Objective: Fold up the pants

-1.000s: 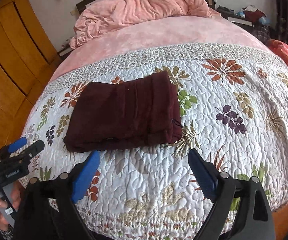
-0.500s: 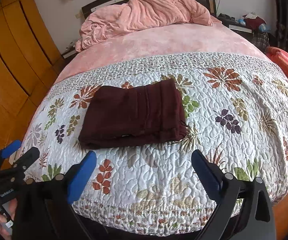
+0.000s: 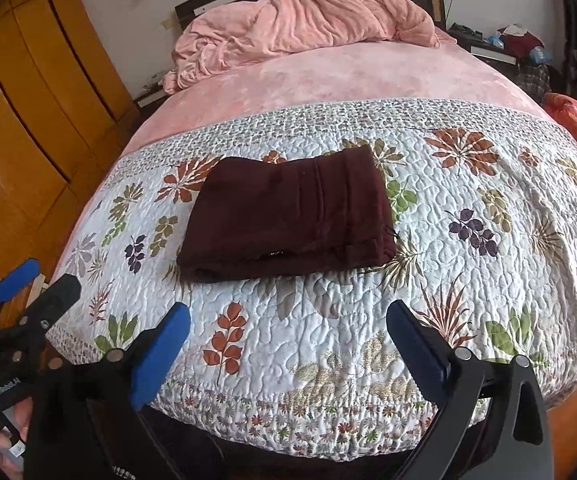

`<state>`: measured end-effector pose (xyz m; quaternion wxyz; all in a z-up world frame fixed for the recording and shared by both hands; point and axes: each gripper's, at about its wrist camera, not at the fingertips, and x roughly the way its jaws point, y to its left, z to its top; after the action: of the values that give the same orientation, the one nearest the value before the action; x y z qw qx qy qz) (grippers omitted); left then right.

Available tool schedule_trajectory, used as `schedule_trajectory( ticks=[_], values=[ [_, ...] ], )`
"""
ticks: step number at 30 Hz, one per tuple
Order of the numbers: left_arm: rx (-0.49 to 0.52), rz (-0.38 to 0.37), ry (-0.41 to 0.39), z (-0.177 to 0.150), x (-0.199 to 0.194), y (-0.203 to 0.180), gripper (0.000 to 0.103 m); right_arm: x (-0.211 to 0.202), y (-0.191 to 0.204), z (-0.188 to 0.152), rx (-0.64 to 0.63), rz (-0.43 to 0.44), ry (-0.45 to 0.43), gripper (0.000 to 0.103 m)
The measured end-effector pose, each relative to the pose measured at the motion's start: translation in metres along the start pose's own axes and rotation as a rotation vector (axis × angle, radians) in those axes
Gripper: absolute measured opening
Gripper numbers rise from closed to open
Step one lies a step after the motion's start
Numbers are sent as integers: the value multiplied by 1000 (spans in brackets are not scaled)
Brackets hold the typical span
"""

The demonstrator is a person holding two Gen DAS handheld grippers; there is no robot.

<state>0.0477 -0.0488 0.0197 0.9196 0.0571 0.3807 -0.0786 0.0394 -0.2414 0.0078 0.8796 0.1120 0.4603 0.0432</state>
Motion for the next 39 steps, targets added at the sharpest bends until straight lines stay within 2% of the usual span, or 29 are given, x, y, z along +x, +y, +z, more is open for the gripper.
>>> schedule_trajectory(
  ticks=[13, 39],
  values=[
    [-31, 20, 63, -8, 19, 11, 99, 3, 0, 0, 5, 10, 6, 99],
    [-30, 6, 79, -9, 27, 7, 99, 14, -6, -1, -1, 11, 36, 99]
  ],
)
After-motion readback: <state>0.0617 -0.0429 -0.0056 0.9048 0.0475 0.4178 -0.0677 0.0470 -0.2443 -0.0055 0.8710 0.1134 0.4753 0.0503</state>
